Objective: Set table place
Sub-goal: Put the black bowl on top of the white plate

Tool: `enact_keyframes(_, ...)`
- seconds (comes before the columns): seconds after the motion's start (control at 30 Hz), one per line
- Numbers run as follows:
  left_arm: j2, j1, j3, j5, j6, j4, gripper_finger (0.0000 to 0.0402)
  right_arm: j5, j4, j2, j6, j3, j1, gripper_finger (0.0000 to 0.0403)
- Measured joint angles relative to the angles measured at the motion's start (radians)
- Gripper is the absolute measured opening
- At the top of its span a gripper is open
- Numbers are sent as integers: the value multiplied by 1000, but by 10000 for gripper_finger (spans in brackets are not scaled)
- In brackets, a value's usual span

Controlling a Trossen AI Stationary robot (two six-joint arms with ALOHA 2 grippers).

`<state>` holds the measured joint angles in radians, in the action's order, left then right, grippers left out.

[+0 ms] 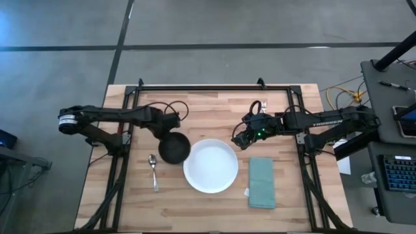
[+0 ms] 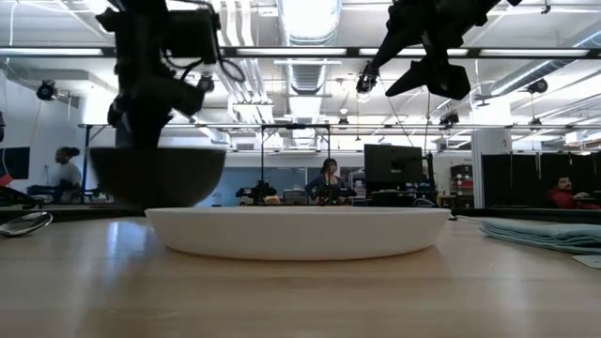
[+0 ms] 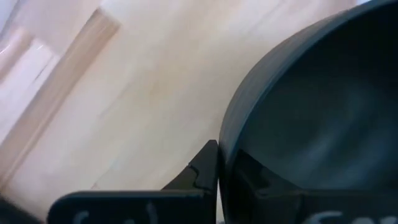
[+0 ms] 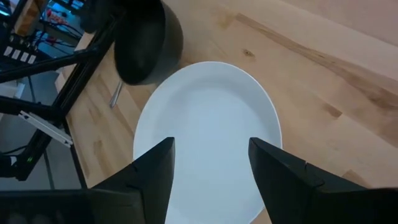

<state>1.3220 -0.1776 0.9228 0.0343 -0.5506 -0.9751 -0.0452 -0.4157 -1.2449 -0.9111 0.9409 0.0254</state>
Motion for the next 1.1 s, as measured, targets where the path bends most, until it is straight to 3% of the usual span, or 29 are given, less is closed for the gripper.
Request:
enact_keyframes(0.33, 39, 125, 147, -29, -172, 115, 0, 16, -129, 0, 4, 0, -13, 198)
enact_keyframes(0.6, 309, 249, 335, -34, -203, 147, 0, -5, -203, 21, -1, 0, -22, 198)
enact_keyframes(0.83, 488, 258, 511, -33, -149, 116, 0, -8, -270, 52, -55, 0, 1, 198)
enact_keyframes(1.1, 526, 241, 533, -59, -142, 107, 0, -57, -292, 58, -143, -9, 112, 198)
